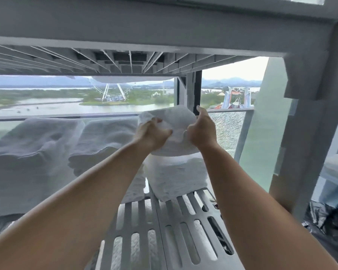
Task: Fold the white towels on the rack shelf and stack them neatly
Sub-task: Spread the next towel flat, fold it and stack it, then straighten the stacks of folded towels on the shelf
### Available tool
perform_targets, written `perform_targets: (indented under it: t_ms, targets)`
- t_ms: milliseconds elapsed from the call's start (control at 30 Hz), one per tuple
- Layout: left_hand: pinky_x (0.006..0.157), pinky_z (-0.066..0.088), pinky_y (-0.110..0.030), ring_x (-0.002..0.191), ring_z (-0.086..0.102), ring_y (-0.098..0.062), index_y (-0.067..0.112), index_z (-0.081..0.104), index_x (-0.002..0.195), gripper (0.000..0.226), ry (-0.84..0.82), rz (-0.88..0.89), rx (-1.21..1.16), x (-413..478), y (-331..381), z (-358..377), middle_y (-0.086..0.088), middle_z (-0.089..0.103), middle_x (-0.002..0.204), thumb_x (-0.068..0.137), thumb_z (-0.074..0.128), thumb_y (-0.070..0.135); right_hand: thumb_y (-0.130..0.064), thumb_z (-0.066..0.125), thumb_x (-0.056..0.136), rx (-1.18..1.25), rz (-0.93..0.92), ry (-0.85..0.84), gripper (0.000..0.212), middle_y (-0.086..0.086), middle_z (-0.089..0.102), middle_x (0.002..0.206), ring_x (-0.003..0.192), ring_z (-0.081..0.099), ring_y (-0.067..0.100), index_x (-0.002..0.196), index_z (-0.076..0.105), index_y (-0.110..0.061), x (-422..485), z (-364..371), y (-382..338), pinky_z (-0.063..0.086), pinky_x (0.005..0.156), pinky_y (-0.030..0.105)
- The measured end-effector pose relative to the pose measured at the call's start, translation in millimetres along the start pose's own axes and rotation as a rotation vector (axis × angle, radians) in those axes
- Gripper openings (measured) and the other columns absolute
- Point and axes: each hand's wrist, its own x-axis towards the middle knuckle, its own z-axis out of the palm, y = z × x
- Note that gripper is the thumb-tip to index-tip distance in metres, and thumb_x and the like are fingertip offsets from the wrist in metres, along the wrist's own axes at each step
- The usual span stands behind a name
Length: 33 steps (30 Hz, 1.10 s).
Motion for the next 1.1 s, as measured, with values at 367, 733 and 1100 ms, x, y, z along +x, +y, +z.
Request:
perform_targets:
  t_ms: [367, 733, 1100]
  targets:
    - [0.049, 0.058, -0.029, 0.066, 0.070, -0.026, 0.007, 0.039, 0.149, 0.076, -0.430, -0.356, 0.033, 7, 30, -23, -0.026, 0.066, 0.108, 0.100, 0.038, 0.065, -0.005, 0.052, 0.090, -0.052, 0.087, 0.031, 0.042, 0.004, 0.072, 0.119, 0.110, 0.064, 0.025, 0.126, 0.069, -0.019, 4, 21, 47, 0.039, 0.082, 0.020]
    - [0.081, 0.051, -0.034, 0.099, 0.062, -0.026, 0.021, 0.073, 0.107, 0.034, 0.030, 0.200, 0.414, 54, 21, -19, -0.005, 0.071, 0.110, 0.096, 0.054, 0.047, -0.023, 0.040, 0.084, 0.160, 0.018, -0.086, 0.047, -0.006, 0.074, 0.109, 0.090, 0.060, 0.015, 0.116, 0.073, -0.032, -1, 30, 64, 0.042, 0.069, 0.017]
    - [0.107, -0.015, -0.075, 0.149, -0.031, -0.024, 0.036, -0.002, 0.160, 0.068, -0.479, -0.055, 0.549, 62, 0, 59, 0.001, -0.024, 0.165, 0.101, 0.017, 0.063, -0.077, 0.034, 0.091, 0.514, 0.690, 0.026, 0.080, 0.009, 0.064, 0.118, 0.113, 0.057, 0.030, 0.125, 0.065, -0.011, -5, 37, 92, 0.040, 0.098, 0.038]
